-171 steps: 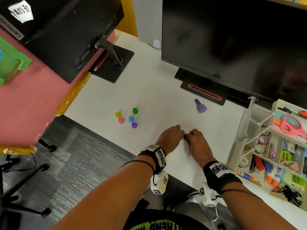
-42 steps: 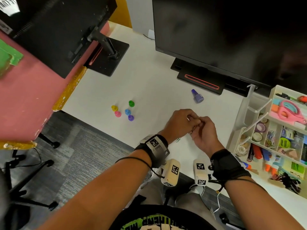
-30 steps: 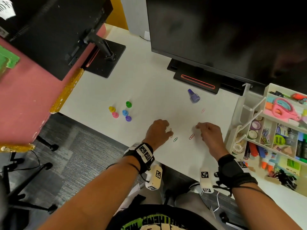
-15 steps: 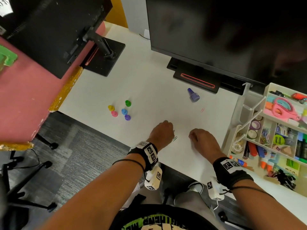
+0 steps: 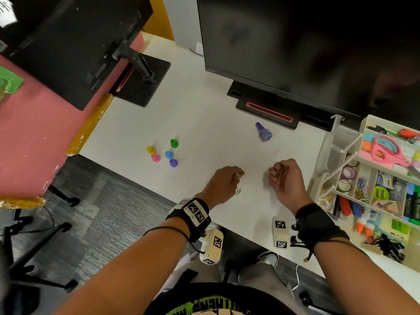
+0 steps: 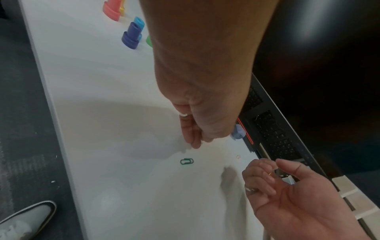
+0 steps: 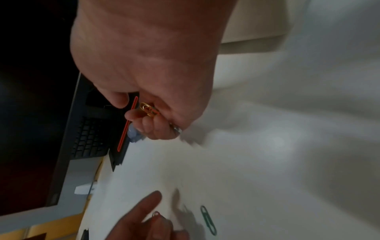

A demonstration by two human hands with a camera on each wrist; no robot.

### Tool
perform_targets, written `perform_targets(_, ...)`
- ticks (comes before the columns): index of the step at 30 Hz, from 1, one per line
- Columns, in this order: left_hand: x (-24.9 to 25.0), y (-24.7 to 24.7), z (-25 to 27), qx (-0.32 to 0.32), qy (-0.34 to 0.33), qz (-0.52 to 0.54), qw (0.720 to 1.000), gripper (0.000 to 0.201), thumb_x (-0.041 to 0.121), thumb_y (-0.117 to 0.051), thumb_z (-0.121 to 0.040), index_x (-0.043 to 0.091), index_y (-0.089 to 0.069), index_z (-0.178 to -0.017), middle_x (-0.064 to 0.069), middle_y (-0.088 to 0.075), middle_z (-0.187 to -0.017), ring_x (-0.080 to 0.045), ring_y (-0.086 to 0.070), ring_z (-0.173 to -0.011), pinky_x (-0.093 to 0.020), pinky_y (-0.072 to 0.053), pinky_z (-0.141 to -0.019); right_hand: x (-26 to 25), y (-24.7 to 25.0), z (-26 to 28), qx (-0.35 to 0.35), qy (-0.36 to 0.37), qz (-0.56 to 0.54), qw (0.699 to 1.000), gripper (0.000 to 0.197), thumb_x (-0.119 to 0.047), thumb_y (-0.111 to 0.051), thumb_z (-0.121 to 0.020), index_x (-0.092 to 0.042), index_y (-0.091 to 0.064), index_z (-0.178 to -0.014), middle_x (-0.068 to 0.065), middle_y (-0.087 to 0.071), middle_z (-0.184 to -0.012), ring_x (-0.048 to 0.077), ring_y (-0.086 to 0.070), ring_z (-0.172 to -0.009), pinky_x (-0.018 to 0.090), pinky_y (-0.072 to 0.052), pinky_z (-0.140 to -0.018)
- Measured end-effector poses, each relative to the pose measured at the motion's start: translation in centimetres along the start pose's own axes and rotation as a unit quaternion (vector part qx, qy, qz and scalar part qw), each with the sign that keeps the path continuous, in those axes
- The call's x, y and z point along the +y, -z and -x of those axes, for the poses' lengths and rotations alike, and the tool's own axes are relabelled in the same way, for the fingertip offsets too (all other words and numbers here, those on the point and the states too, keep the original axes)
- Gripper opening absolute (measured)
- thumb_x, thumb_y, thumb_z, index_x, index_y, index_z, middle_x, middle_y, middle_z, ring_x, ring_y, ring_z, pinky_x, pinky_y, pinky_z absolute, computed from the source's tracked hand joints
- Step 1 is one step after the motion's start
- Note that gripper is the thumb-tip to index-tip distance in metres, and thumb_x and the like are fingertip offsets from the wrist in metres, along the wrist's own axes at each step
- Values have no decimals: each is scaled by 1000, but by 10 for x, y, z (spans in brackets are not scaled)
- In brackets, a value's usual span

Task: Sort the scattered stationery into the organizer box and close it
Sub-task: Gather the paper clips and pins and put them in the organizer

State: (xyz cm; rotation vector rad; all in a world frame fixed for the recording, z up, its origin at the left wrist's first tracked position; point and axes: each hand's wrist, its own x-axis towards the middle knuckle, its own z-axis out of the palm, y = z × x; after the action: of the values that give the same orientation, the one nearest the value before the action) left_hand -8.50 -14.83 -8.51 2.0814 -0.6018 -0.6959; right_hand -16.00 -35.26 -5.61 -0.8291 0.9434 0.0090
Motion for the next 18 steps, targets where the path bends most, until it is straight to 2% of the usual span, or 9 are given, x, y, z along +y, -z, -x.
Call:
perform_targets(2,5,0,0,-9,33,9,999,26,7,-47,-98,19,-70,-98,5,-62,-91,-8,-63,-73,-14,-47,-68,-10,-1,-7,40,45,112,992,27,-26,-50,-97,-15,-56,-74,1,-48,-66,15,-40,-52,25,-33,-46)
perform_targets(3,9,0,1,-8,62,21,998,25,9,-46,-97,18,-68,-93,3,-65,-91,-9,-62,-72,-17,-47,-67,-13,0,-12,65,90,198,974,28,-26,-53,-100,-13,-64,-77,0,-53,-66,16,-43,-55,26,-35,-50)
perform_targets(4,12,1,1,-3,86,34,996,24,11,-45,-96,14,-67,-88,0,-67,-89,-11,-60,-69,-21,-47,-65,-14,3,-19,90,144,292,941,29,-26,-56,-101,-12,-70,-80,1,-60,-68,19,-48,-58,27,-38,-55)
perform_targets(6,15,0,2,6,114,46,992,26,14,-42,-93,2,-61,-81,-6,-65,-79,-16,-53,-64,-29,-45,-62,-17,11,-31,124,243,443,854,30,-26,-58,-102,-8,-77,-86,8,-74,-83,27,-62,-70,28,-45,-67)
perform_targets(8,17,-3,6,2,128,0,992,29,22,-46,-93,0,-57,-78,-6,-58,-71,-19,-48,-62,-32,-41,-59,-21,17,-38,144,289,512,796,22,-21,-59,-100,-12,-80,-99,10,-78,-97,31,-70,-84,31,-52,-78)
perform_targets(11,14,-6,16,-16,89,-132,987,24,40,-63,-86,17,-62,-92,5,-62,-76,-16,-57,-70,-29,-46,-61,-26,18,-43,125,305,579,746,21,-15,-58,-96,-18,-77,-105,10,-77,-96,34,-68,-86,39,-56,-81)
perform_targets(13,10,-9,22,-41,63,-215,974,33,44,-65,-89,23,-63,-114,2,-68,-95,-19,-63,-86,-29,-50,-72,-23,18,-46,90,298,644,699,15,-13,-57,-95,-20,-70,-99,8,-72,-86,35,-64,-81,38,-53,-71)
perform_targets(15,7,-10,22,-41,45,-258,964,36,42,-62,-95,23,-62,-126,-3,-71,-111,-24,-67,-100,-34,-54,-84,-19,22,-48,75,303,685,658,13,-14,-57,-94,-24,-64,-92,4,-69,-81,36,-64,-80,34,-47,-64)
perform_targets(18,6,-9,20,-43,29,-295,954,28,35,-53,-101,23,-68,-122,-3,-73,-110,-25,-69,-100,-35,-56,-86,-16,25,-49,69,301,695,650,17,-18,-62,-98,-24,-77,-104,3,-78,-100,33,-71,-95,35,-52,-77)
